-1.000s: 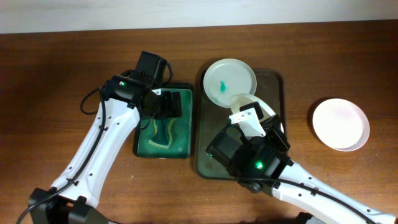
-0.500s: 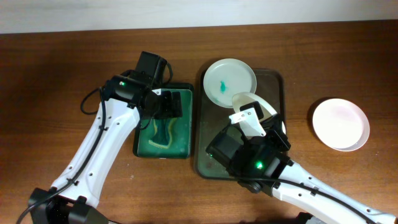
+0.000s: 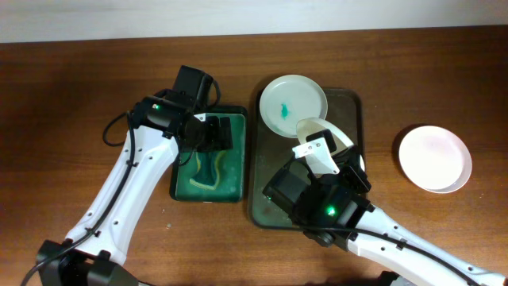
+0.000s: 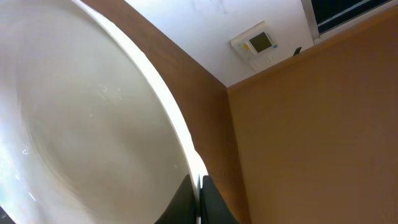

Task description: Clean dirty plates on tray and stack at the side

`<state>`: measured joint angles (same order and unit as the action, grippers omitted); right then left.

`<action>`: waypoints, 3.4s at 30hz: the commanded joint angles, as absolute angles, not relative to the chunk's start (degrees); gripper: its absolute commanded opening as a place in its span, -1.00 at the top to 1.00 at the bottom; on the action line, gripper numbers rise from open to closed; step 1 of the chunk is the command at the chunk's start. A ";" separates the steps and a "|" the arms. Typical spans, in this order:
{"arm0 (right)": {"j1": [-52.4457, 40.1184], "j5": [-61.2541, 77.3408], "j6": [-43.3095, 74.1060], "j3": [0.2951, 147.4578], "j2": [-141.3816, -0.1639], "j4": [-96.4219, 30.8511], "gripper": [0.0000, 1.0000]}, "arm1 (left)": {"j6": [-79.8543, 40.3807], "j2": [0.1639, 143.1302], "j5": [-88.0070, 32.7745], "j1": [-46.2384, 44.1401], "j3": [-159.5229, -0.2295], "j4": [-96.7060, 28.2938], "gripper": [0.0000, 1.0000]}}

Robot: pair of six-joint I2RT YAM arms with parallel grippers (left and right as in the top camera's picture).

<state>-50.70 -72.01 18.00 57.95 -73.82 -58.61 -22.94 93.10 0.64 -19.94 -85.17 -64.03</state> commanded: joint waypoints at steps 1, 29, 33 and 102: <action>-51.13 -74.22 18.46 58.85 -73.06 -58.74 0.92 | -22.83 92.55 0.21 -19.79 -85.21 -64.12 -0.99; 45.87 9.26 20.69 63.22 -89.71 -44.51 0.92 | -22.83 92.55 0.21 -19.79 -85.21 -64.12 -0.99; 45.71 9.21 20.69 63.64 -92.73 -45.04 0.13 | -22.83 92.55 0.21 -19.79 -85.21 -64.12 -0.99; -4.78 5.85 14.28 67.51 -87.92 -56.93 0.01 | -19.62 109.71 0.58 -19.79 -75.02 -50.04 0.41</action>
<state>-5.13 10.28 10.70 67.44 -86.89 -57.78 -19.75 110.28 3.57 -19.84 -71.59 -43.97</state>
